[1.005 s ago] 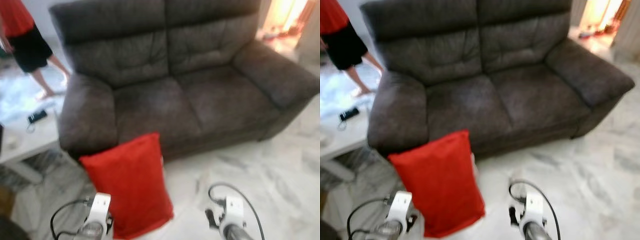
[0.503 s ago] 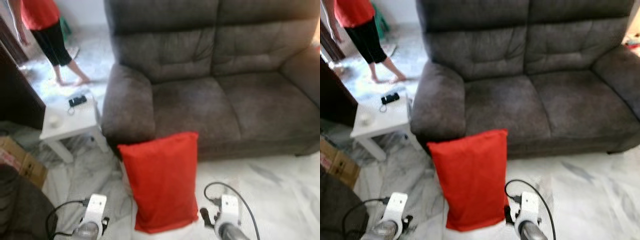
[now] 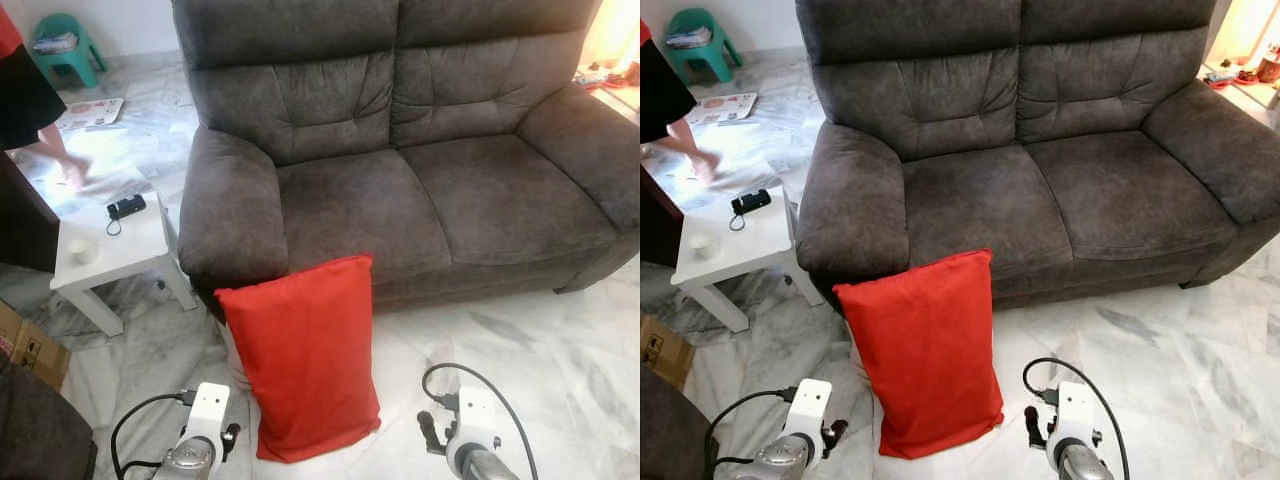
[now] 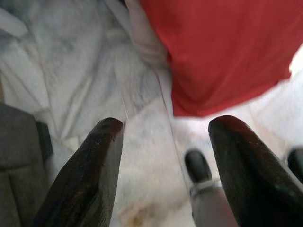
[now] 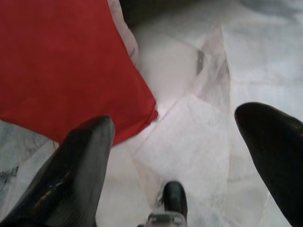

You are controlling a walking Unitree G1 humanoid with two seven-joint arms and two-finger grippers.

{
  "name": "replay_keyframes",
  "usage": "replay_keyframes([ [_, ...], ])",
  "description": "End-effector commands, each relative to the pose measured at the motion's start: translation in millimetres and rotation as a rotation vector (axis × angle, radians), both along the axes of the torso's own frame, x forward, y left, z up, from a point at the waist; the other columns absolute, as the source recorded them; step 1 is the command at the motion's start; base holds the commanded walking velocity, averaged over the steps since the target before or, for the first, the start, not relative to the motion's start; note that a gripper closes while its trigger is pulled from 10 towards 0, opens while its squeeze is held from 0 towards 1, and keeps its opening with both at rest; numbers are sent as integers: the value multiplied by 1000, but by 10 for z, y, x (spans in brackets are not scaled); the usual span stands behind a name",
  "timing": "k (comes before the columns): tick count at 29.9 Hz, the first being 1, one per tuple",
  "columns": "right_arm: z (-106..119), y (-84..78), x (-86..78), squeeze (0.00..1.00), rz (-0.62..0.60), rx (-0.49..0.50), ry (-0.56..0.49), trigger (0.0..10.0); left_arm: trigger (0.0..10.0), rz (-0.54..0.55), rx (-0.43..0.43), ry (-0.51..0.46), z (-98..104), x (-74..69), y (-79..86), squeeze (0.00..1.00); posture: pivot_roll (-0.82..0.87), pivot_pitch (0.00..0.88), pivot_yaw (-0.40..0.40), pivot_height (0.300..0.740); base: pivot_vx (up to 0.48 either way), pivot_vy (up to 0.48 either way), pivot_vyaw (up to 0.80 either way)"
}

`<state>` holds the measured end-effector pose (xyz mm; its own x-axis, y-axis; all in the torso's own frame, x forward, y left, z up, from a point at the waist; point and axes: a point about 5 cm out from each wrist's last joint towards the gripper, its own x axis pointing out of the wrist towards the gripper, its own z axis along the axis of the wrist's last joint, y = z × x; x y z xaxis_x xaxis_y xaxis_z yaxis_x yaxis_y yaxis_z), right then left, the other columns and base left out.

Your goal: Move the pillow to the sofa from floor

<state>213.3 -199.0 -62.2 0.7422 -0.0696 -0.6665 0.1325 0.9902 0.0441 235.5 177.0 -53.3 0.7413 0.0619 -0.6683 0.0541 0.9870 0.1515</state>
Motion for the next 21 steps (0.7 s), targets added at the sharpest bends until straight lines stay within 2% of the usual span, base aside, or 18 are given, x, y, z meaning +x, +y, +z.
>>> replay_keyframes([
  [1, 17, 13, 8, 0, 26, -13, -31, 10000, 10000, 14, 8, -55, 59, 67, 3, 0, -126, 70, 61, 740, 0, 0, 0],
  [4, 37, 26, 20, 0, 30, -15, -66, 10000, 10000, 5, 13, -126, 162, 185, -3, 0, -142, 73, 56, 740, 0, 0, 0],
  [5, 53, 28, 28, 0, 29, -16, -93, 10000, 10000, -1, 21, -194, 258, 283, -17, 0, -167, 74, 45, 740, 0, 0, 0],
  [9, 88, -1, 49, 0, 48, -22, -130, 10000, 10000, 24, 20, -301, 414, 432, -68, 0, -166, 69, 15, 740, 0, 0, 0],
  [10, 307, -84, 320, 0, 63, -34, -238, 10000, 10000, 30, 21, -332, 464, 477, -86, 0, -166, 65, 7, 740, 0, 0, 0],
  [11, 641, -190, 652, 0, 84, -51, -380, 10000, 10000, 37, 20, -368, 520, 526, -117, 0, -163, 60, 0, 740, 0, 0, 0],
  [12, 641, -190, 652, 0, 84, -51, -380, 10000, 10000, 37, 20, -368, 520, 526, -117, 0, -163, 60, 0, 740, 0, 0, 0],
  [13, 769, -243, 755, 0, 93, -69, -428, 10000, 10000, 25, 30, -414, 594, 585, -155, 0, -156, 51, -5, 740, 0, 0, 0],
  [15, 832, -279, 798, 0, 98, -88, -451, 10000, 10000, 3, 46, -465, 684, 653, -198, 0, -144, 44, -9, 740, 0, 0, 0],
  [16, 947, -305, 870, 0, 96, -103, -507, 10000, 10000, -9, 53, -520, 786, 722, -248, 0, -129, 31, -9, 740, 0, 0, 0],
  [21, 1210, -299, 1030, 0, 98, -103, -632, 10000, 10000, -35, 83, -668, 1035, 835, -325, 0, -107, 7, -15, 740, 0, 0, 0],
])
